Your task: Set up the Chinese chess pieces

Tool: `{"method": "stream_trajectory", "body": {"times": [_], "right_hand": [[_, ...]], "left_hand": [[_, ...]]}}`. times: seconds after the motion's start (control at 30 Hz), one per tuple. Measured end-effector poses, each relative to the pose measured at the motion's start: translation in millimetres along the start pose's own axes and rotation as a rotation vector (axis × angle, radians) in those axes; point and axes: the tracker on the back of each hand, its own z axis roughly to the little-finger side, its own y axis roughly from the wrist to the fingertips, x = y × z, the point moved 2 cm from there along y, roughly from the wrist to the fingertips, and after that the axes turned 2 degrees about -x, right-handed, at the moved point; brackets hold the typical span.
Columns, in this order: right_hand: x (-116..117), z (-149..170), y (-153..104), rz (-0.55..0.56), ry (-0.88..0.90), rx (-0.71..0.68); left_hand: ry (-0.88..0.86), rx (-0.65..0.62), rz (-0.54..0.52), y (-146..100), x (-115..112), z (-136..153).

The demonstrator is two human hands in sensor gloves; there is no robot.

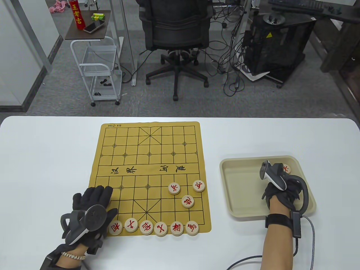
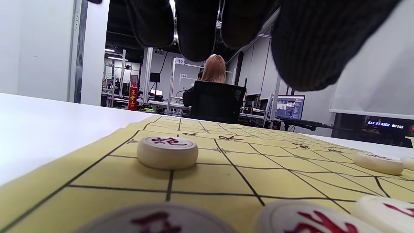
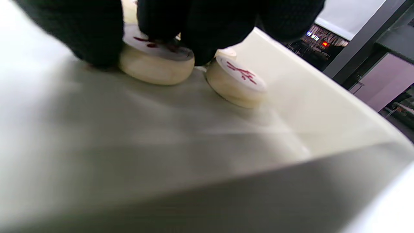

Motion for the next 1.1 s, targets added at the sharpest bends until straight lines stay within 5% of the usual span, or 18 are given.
{"method": "stream_trajectory", "body": {"times": [0.23, 0.43, 0.6, 0.83, 1.1], "right_hand": [[-34.3, -21.7, -36.0, 0.196, 0.132, -0.078], [-87.5, -107.6, -103.8, 0.321, 0.246, -0.396], [-109.4, -205.6, -160.2, 0.357, 0.312, -0.638], [-106.5, -313.2, -189.7, 0.323, 0.27, -0.75], [-83.9, -361.3, -190.3, 0.27, 0.18, -0.745]], "left_hand": [[0.0, -0.014, -0.001, 0.4, -0.8, -0.9], [0.002, -0.029, -0.008, -1.8, 0.5, -3.1], [0.003, -0.049, -0.012, -5.1, 2.0, -6.3], [-0.009, -0.057, -0.018, -6.7, 3.5, -6.5], [-0.027, -0.051, -0.02, -6.4, 4.8, -2.5]]}}
